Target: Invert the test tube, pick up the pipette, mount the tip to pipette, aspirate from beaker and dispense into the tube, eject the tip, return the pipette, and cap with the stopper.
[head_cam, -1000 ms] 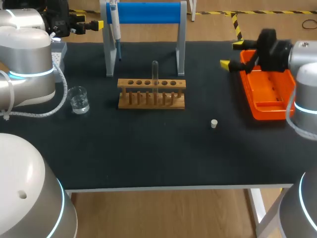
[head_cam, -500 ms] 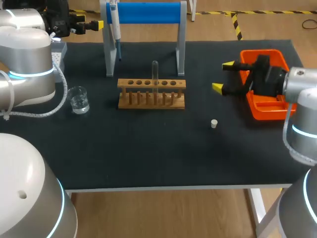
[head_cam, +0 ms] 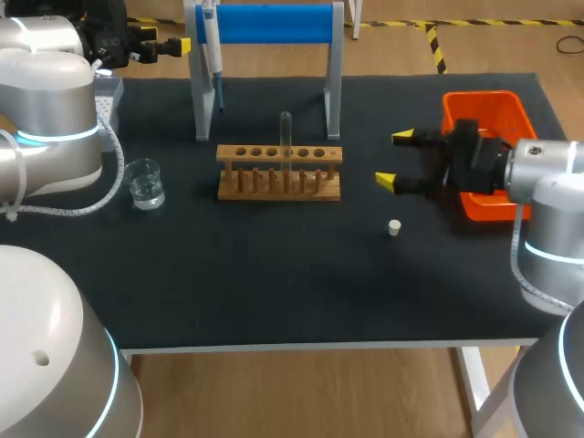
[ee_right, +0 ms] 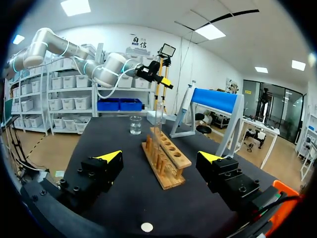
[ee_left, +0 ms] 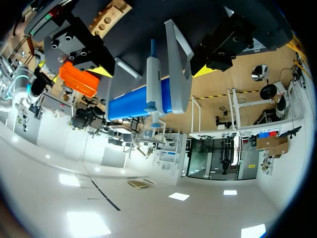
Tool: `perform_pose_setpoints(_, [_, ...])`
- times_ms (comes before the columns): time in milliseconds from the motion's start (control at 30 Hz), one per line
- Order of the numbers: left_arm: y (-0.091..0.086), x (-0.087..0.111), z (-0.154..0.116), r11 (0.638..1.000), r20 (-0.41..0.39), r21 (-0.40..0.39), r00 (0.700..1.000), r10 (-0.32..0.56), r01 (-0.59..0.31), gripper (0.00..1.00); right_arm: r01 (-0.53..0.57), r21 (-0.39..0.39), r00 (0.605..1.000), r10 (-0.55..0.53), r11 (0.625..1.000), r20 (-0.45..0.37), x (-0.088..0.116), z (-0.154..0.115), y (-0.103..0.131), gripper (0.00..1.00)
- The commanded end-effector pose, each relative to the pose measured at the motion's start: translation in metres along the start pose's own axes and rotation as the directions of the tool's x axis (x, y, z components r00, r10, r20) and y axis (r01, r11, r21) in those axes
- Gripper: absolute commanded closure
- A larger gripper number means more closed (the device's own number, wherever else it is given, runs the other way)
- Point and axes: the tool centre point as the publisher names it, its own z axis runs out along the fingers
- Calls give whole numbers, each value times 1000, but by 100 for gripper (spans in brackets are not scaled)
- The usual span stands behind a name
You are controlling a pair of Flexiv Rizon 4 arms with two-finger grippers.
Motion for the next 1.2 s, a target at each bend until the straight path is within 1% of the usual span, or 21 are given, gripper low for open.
perform_pose_setpoints(33, [0, 0, 0, 1000, 0, 0, 1000, 0, 0, 0, 0, 2, 1000, 0, 1000, 2, 1, 0, 0, 0])
perform_pose_setpoints(567, [0, 0, 0, 1000, 0, 0, 1000, 0, 0, 0, 0, 2, 1000, 0, 1000, 2, 1, 0, 0, 0])
perform_pose_setpoints(600, [7, 9, -2, 1000, -26, -3, 999, 25, -25, 0, 0, 2, 1000, 0, 1000, 2, 1, 0, 0, 0])
perform_pose_setpoints(733, [25, 35, -9, 996, -39, -36, 996, 83, -85, 0, 0, 2, 1000, 0, 1000, 2, 1, 0, 0, 0])
perform_pose_setpoints(800, [34, 52, -15, 993, -63, -33, 992, 112, -115, 0, 0, 2, 1000, 0, 1000, 2, 1, 0, 0, 0])
perform_pose_setpoints(833, [38, 57, -16, 992, -66, -35, 991, 119, -121, 0, 0, 2, 1000, 0, 1000, 2, 1, 0, 0, 0])
perform_pose_setpoints(900, [47, 74, -20, 989, -92, -23, 986, 142, -145, 0, 0, 2, 1000, 0, 1000, 2, 1, 0, 0, 0])
perform_pose_setpoints(933, [50, 78, -21, 988, -94, -24, 984, 148, -151, 0, 0, 2, 1000, 0, 1000, 2, 1, 0, 0, 0])
perform_pose_setpoints(1000, [59, 96, -24, 984, -117, -15, 978, 174, -177, 0, 0, 2, 1000, 0, 1000, 2, 1, 0, 0, 0])
perform_pose_setpoints(1067, [66, 105, -24, 985, -125, -10, 978, 168, -171, 0, 0, 2, 1000, 0, 1000, 2, 1, 0, 0, 0])
perform_pose_setpoints(1133, [76, 121, -22, 978, -145, -31, 969, 202, -208, 0, 0, 2, 1000, 0, 1000, 2, 1, 0, 0, 0])
perform_pose_setpoints(1200, [82, 133, -20, 973, -162, -31, 962, 221, -228, 0, 0, 2, 1000, 0, 1000, 2, 1, 0, 0, 0])
